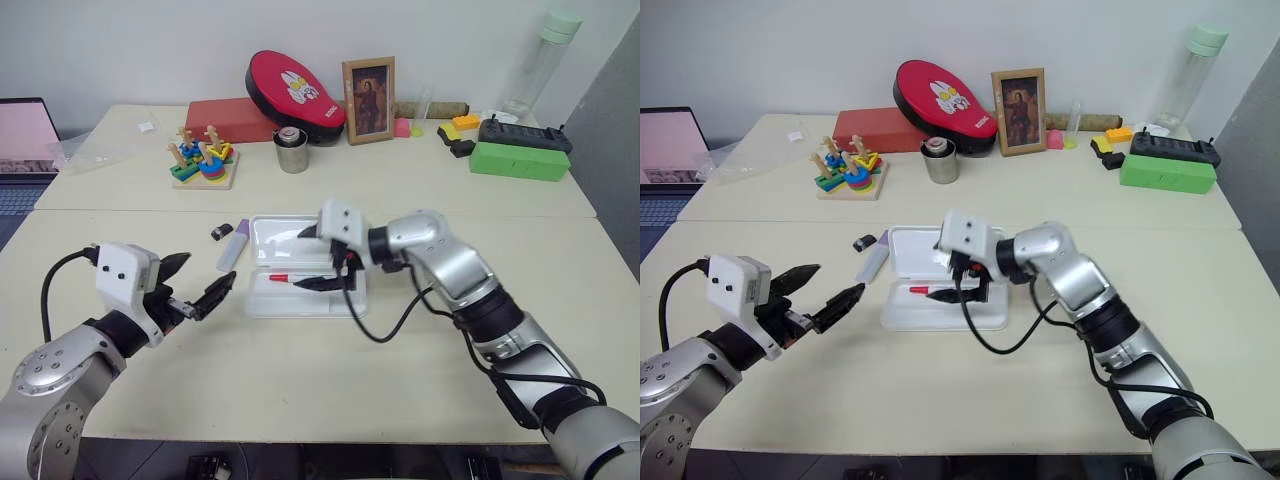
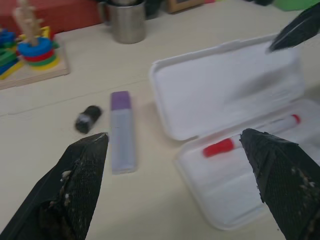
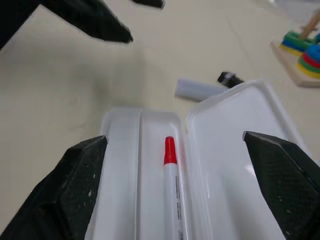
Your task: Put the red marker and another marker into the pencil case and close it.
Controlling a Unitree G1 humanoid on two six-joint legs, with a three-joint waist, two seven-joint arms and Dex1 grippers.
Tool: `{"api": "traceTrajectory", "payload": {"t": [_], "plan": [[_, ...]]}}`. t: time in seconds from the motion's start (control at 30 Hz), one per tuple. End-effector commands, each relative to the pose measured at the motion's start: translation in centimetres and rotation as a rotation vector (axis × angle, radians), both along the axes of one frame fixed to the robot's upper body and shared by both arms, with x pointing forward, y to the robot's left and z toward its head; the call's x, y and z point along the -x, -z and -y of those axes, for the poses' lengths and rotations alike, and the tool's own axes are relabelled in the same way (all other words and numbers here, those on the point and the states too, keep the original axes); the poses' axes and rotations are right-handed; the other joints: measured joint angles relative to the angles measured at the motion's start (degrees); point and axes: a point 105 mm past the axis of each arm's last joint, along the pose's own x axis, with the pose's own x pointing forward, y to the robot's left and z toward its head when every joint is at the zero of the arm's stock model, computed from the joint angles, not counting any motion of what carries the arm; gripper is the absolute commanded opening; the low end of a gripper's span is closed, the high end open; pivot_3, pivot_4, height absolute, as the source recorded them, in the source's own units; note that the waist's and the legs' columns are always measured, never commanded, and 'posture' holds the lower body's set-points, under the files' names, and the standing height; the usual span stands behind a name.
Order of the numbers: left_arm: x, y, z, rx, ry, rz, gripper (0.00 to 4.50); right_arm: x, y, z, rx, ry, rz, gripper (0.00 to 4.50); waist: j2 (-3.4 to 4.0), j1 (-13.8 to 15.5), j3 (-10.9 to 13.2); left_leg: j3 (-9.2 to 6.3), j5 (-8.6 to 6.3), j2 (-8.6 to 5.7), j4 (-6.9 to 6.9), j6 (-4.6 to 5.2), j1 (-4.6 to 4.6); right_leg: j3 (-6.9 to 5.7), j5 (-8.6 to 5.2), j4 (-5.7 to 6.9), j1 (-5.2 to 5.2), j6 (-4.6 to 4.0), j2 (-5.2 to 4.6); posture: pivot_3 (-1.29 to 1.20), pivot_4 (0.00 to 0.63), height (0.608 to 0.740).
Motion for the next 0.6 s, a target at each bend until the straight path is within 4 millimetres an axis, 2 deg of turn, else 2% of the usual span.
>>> {"api": "traceTrajectory", "payload": {"t": [0.03,0.2,0.33,0.6], "plan": [[-1.5,0.6,-1.0,-0.018,-0.07,-0.028,4.5,0.6,-3.8,1.0,-0.099,-0.008,0.005,4.44,0.0,0.04,0.0,-0.01,0.0,0.0,0.0,0.0,0.0,-0.02,0.0,0.02,0.0,0.0,0.0,0.0,0.15,0.74],[-4.1,2.1,-1.3,0.014,-0.101,-0.088,4.5,-0.2,-4.0,2.1,-0.108,0.06,0.004,4.44,0.0,0.0,0.0,-0.01,0.0,-0.01,0.01,0.0,0.01,-0.01,0.0,0.02,0.0,0.0,0.0,0.0,0.15,0.74],[-6.0,2.8,-0.5,0.021,-0.09,-0.125,4.5,-0.9,-4.3,3.1,-0.126,0.134,0.011,4.44,-0.01,-0.01,-0.01,0.0,0.0,-0.02,0.0,0.0,-0.03,-0.02,0.0,0.02,-0.04,0.0,0.0,0.0,0.15,0.74],[-7.2,4.8,-1.1,0.011,-0.132,-0.219,4.5,-1.2,-4.4,4.4,-0.127,0.197,0.012,4.44,-0.01,-0.5,-0.01,0.01,0.03,-0.02,-0.04,-0.05,-0.07,0.01,0.0,0.01,-0.11,0.01,0.0,0.0,0.15,0.74]]}}
